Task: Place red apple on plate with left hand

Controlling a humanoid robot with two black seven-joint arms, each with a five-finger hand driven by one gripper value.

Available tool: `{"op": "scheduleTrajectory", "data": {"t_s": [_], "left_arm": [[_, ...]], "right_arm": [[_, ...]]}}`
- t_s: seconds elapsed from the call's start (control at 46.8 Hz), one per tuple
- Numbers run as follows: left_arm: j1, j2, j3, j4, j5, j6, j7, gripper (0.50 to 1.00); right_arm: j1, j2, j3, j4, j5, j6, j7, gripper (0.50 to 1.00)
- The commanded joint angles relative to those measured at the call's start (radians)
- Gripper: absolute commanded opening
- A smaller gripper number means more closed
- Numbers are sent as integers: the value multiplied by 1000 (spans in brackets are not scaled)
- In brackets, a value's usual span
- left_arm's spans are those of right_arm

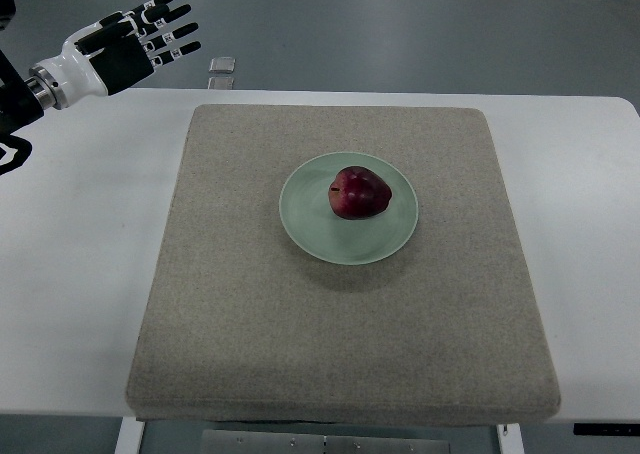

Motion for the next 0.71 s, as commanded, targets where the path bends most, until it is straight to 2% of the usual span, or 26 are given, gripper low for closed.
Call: {"op": "scheduleTrajectory", "data": {"t_s": [0.0, 0.684], "left_arm": [[1, -3, 0, 8, 1, 0, 0, 996], [7, -20, 1, 40, 15, 0, -4, 996]], "right_arm": [[0, 0, 0, -1, 0, 0, 0, 964], [0, 0, 0, 5, 2, 11, 0, 964]]}}
